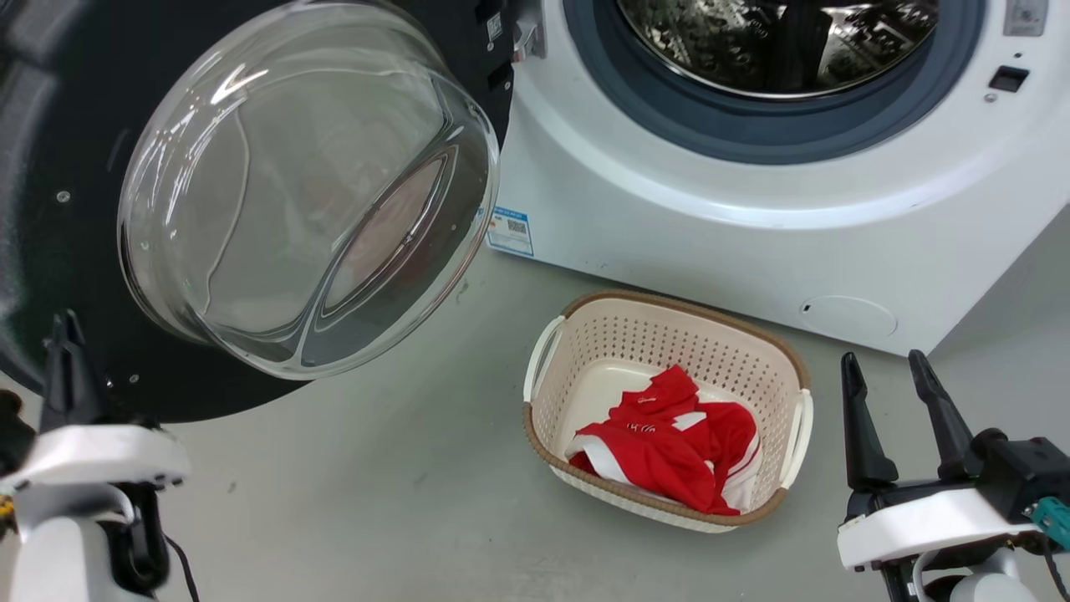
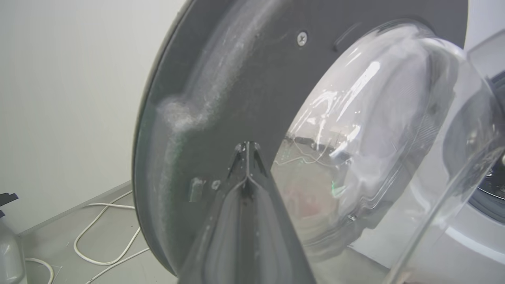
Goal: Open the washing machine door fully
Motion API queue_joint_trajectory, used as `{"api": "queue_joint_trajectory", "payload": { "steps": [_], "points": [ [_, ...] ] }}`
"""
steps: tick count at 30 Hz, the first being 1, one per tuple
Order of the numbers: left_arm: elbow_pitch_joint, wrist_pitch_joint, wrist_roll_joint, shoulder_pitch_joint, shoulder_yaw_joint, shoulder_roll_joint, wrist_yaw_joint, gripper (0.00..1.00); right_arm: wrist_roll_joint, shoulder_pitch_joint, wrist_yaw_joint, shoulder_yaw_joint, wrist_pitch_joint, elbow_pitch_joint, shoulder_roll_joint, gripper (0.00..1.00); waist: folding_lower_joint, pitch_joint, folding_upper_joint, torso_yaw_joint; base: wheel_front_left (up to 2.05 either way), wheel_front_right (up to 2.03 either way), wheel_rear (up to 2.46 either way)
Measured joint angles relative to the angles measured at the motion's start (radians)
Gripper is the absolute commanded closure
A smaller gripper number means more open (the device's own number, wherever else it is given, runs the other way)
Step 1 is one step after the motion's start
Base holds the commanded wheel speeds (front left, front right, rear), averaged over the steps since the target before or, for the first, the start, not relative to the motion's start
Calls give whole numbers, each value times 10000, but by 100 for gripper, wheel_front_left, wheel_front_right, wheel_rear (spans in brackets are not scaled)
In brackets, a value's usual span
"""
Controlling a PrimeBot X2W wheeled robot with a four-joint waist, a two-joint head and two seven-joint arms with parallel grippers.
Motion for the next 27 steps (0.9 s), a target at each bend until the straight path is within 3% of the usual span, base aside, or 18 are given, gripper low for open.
{"api": "queue_joint_trajectory", "payload": {
  "steps": [8,17,27],
  "points": [
    [-1536,0,1007,1458,-704,-970,-180,100,54,121,0,150,-155,242,0,0,0,-482,0,-429,0,0,0],
    [-2242,0,1592,1836,-2128,-1304,-449,100,-176,138,0,240,-249,343,0,0,-1,-802,0,-1261,0,0,0],
    [-1954,0,1659,1714,-3016,-1467,-525,100,-270,40,0,374,-316,458,0,0,0,-935,0,-2501,0,0,0]
  ]
}}
